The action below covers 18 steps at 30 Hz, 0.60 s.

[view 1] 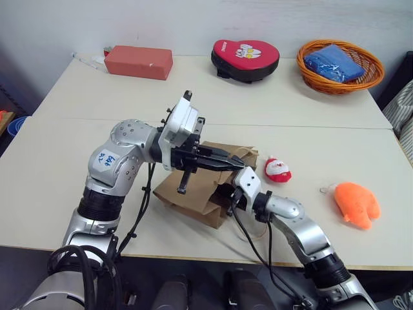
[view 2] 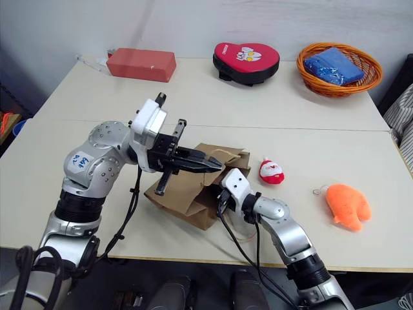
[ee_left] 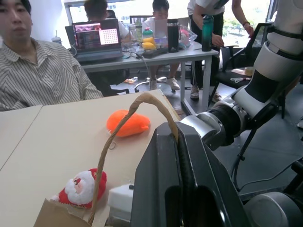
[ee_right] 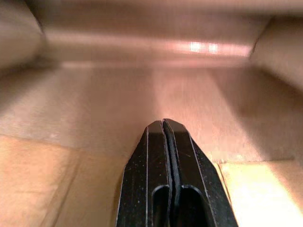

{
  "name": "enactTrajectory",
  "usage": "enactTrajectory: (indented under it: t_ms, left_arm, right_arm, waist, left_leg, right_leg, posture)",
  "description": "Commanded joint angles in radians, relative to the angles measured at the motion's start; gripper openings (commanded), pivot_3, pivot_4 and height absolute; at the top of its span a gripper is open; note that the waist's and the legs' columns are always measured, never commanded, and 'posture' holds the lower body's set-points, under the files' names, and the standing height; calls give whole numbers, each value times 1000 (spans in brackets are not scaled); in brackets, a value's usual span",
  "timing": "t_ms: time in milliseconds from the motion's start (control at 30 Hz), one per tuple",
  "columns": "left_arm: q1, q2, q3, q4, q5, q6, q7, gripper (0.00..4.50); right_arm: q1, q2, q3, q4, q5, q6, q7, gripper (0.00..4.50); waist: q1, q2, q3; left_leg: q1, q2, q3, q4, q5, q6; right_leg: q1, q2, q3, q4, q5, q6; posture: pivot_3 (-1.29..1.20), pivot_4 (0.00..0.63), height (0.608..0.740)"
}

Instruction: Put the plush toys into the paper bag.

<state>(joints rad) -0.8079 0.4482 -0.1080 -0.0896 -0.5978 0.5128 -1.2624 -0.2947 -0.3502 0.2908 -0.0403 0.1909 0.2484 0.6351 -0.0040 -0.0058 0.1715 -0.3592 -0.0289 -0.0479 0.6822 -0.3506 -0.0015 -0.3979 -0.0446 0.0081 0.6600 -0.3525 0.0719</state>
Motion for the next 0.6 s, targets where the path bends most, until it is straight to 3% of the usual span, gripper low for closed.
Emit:
enactTrajectory:
  t_ms: [33,267,500,600]
  left_arm:
    - [-27,26,72,-7,-15,-23,27,0]
    - [-34,71,116,26,-16,-35,33,0]
    - [-36,47,130,18,-39,-28,70,0]
    - [-26,45,110,11,-27,-38,60,0]
  right_arm:
    - [19,0,1,31,-23,-47,25,32]
    - [41,9,-11,38,-22,-73,37,32]
    - [60,17,-26,15,-15,-105,42,32]
    - [79,51,-86,-85,143,-100,104,32]
  waist:
    - [-1,0,0]
    - [0,0,0]
    - [0,0,0]
    - [0,0,0]
  left_leg:
    - [0,0,0,0,0,0]
    - [0,0,0,0,0,0]
    - [0,0,-1,0,0,0]
    - [0,0,-1,0,0,0]
  right_leg:
    - [0,0,0,0,0,0]
    - [0,0,0,0,0,0]
    - [0,0,-1,0,0,0]
    - [0,0,0,0,0,0]
  posture:
    - [0,150,740]
    - [0,150,740]
    - [0,150,740]
    - [0,150,740]
